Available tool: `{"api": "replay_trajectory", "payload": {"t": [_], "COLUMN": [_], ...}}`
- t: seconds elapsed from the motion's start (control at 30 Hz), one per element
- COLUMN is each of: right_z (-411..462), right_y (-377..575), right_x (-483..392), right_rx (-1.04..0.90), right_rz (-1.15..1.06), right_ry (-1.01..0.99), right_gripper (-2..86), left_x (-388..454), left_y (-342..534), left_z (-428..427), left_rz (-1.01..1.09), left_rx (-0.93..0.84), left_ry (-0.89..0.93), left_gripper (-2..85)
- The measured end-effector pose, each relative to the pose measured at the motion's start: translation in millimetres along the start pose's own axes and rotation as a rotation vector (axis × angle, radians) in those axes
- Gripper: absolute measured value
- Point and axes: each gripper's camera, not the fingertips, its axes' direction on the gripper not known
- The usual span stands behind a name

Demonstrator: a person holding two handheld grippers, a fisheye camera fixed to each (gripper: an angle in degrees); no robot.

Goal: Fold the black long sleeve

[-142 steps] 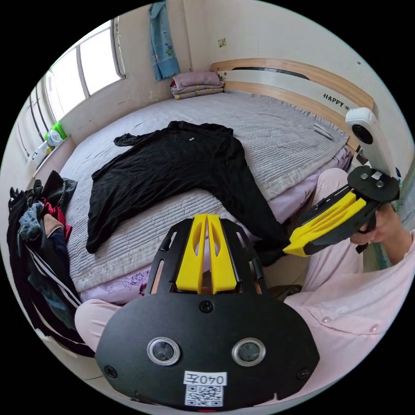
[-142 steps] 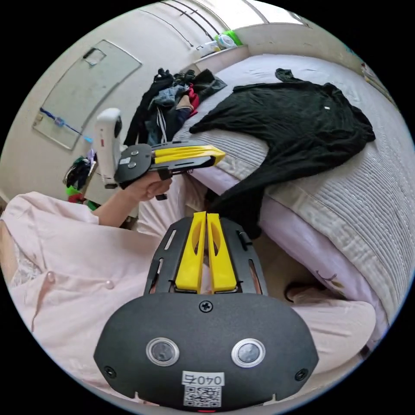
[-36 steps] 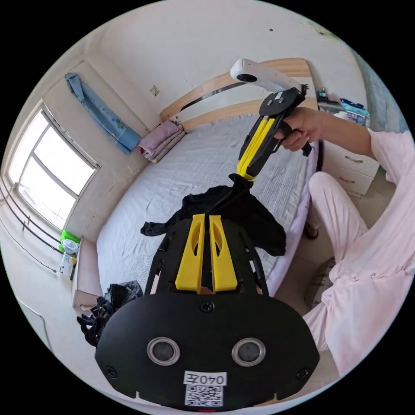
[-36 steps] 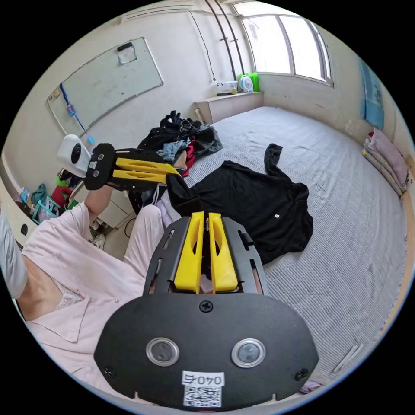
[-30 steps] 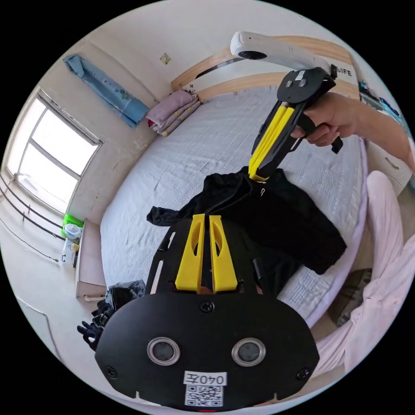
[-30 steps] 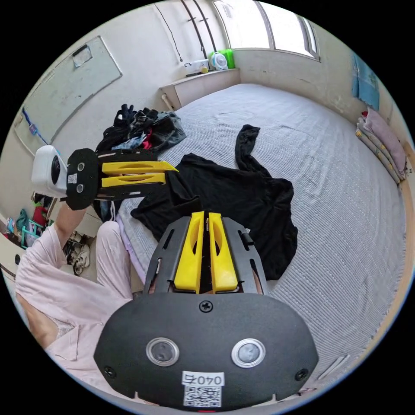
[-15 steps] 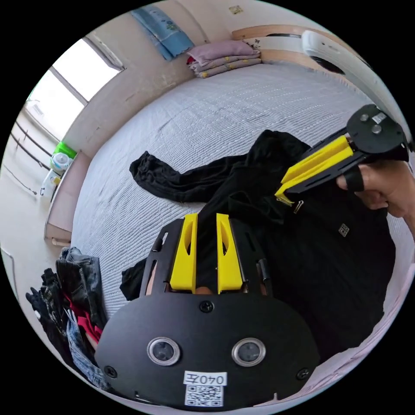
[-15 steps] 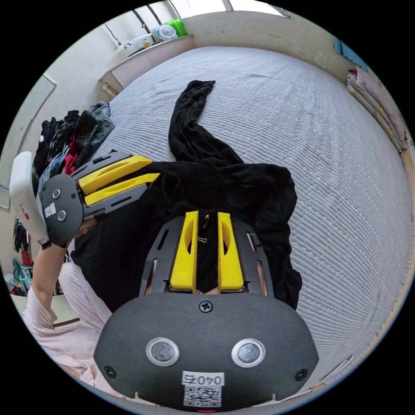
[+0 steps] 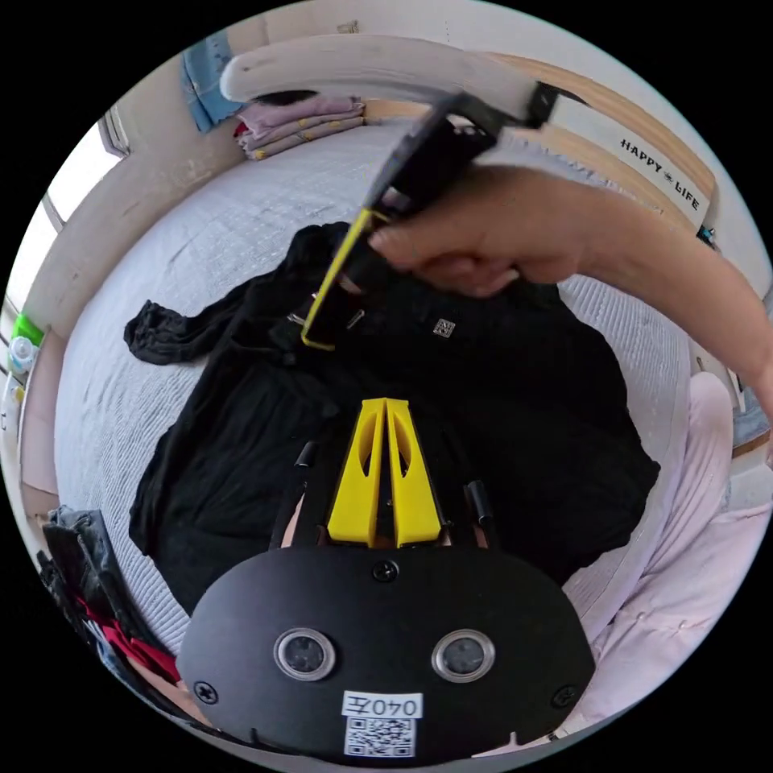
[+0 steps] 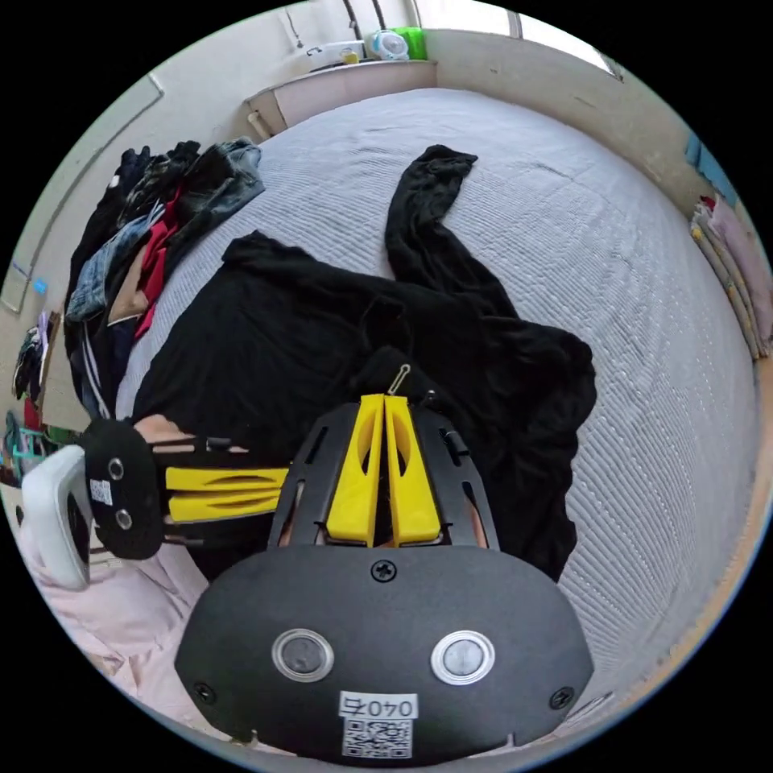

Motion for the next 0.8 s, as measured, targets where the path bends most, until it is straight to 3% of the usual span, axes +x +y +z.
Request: {"api": "replay_trajectory", "payload": {"t": [0.07,0.13,0.23,0.33,0.4,0.47,0.53,0.63,0.8], "right_z": [-25.0,-38.1,-25.7,16.6,21.8,-14.5,-45.4,-67.7,-53.3], "right_y": [-2.0,6.3,18.1,11.2,12.5,32.9,60.5,112.8,180.4], "right_x": [30.0,28.2,6.4,11.1,26.9,40.3,44.7,57.8,85.0], "right_rx": [0.198,0.262,0.177,0.002,0.041,0.203,0.260,0.190,0.020], "right_rz": [0.186,0.139,-0.016,0.000,0.110,0.182,0.143,0.104,0.242], "right_ry": [0.102,0.009,-0.094,-0.108,-0.090,-0.031,0.050,0.203,0.104], "right_gripper": [-1.0,-1.0,-1.0,-0.9,-0.9,-0.8,-0.7,0.3,10.9], "left_x": [-8.6,-17.6,-38.6,-59.9,-78.6,-88.3,-84.1,-60.0,-15.1], "left_y": [1.7,4.3,3.0,-11.2,-11.4,2.7,27.3,89.6,199.8], "left_z": [-1.3,-10.3,-27.6,-3.5,22.9,1.5,-32.5,-80.7,-101.9], "left_rz": [-0.005,-0.014,-0.065,-0.121,-0.186,-0.252,-0.199,-0.058,0.052], "left_rx": [-0.009,0.027,0.146,0.086,-0.021,0.049,0.129,0.178,0.029], "left_ry": [0.030,0.029,0.023,-0.054,-0.073,-0.064,-0.109,-0.212,-0.256], "left_gripper": [-0.9,-0.9,-0.9,-0.9,-0.8,-0.8,-0.8,-0.4,3.7]}}
